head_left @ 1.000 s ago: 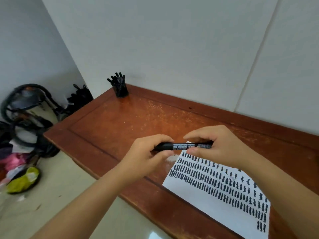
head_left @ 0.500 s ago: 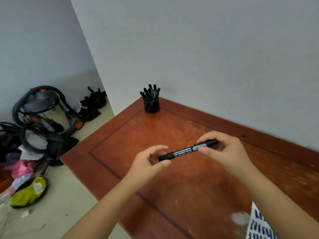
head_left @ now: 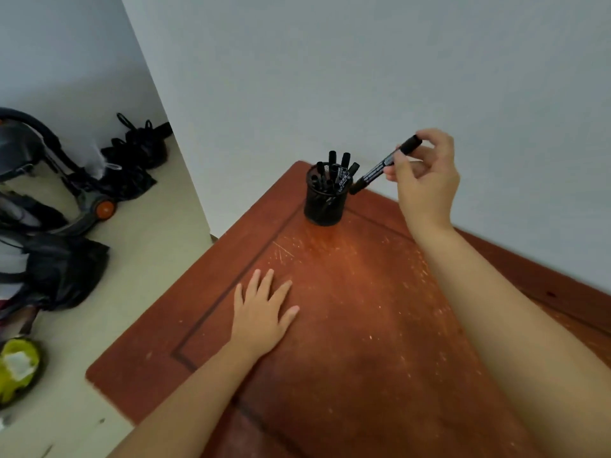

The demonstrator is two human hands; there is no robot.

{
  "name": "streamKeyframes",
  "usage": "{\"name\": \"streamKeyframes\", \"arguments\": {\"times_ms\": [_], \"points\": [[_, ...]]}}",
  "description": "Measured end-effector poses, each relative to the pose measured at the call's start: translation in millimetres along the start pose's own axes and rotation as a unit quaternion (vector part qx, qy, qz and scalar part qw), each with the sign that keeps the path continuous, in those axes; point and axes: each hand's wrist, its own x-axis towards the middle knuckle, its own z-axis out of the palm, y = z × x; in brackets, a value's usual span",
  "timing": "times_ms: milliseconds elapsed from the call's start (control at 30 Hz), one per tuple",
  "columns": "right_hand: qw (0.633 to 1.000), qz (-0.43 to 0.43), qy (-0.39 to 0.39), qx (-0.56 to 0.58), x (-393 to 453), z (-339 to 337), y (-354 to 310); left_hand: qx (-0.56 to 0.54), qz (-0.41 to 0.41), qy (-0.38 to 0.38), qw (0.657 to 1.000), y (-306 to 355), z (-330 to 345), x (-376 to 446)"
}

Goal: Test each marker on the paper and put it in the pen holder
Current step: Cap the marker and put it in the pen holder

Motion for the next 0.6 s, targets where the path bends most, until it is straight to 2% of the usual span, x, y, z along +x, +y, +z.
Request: {"name": "streamKeyframes", "arguments": {"times_ms": [100, 200, 400, 500, 600], "points": [[0.999, -0.001, -0.018, -0.033, 9, 30, 20, 0.040, 0.000, -0.046, 0.998, -6, 7, 0], [0.997, 0.006, -0.041, -0.068, 14, 54, 37, 0.043, -0.003, -0.046, 0.998, -7, 10, 4], [0.957, -0.031, -0.172, -0.231, 9, 75, 68, 0.047, 0.011, -0.061, 0.997, -8, 6, 6], [0.951, -0.068, -0.169, -0.251, 0, 75, 78, 0.050, 0.007, -0.073, 0.996, -8, 5, 5], [0.946, -0.052, -0.188, -0.259, 0, 76, 74, 0.055, 0.011, -0.072, 0.996, -8, 5, 5]]}}
